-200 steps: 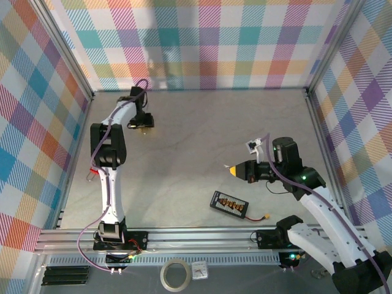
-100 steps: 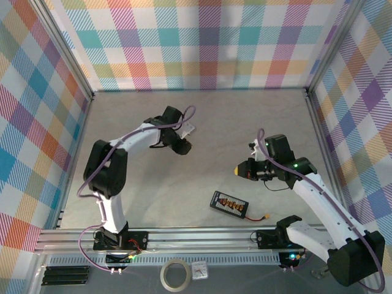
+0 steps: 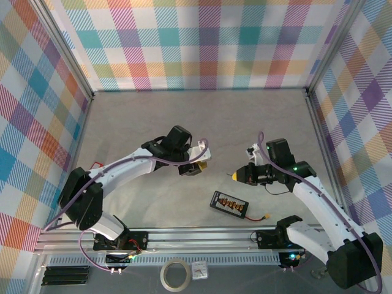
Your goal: Unlock with the key
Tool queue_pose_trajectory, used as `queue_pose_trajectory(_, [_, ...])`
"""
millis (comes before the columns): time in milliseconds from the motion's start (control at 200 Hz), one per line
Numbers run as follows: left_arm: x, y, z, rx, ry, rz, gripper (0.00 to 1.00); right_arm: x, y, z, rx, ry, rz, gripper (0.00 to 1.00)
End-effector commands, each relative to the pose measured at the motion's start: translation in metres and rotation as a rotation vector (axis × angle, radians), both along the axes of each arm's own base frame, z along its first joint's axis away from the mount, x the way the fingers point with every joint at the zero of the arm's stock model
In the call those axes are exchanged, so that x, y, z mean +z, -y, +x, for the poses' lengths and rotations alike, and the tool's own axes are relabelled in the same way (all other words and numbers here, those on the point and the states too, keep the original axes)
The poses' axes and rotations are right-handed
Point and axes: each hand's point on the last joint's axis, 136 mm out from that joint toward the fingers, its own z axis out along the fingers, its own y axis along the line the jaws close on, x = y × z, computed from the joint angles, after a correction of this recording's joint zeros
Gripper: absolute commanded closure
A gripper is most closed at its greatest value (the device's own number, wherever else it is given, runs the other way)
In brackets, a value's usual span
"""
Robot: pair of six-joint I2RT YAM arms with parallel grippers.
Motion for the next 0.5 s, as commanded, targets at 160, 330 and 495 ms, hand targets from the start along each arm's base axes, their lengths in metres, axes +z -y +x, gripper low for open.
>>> queue_pose_trajectory(160, [0.044, 0.023, -0.031, -0.201, 0.196, -0.096, 0.81, 0.026, -0.013, -0.016, 0.112, 0.07, 0.143, 1.0])
queue_pose_trajectory(330, [0.054, 0.029, -0.053, -0.281, 0.229, -0.112, 0.82, 0.038, -0.018, -0.024, 0.156, 0.083, 0.199, 1.0])
queue_pose_trajectory(495, [0.062, 0.033, -0.066, -0.332, 0.262, -0.117, 0.83, 0.031, -0.021, -0.026, 0.164, 0.069, 0.179, 1.0])
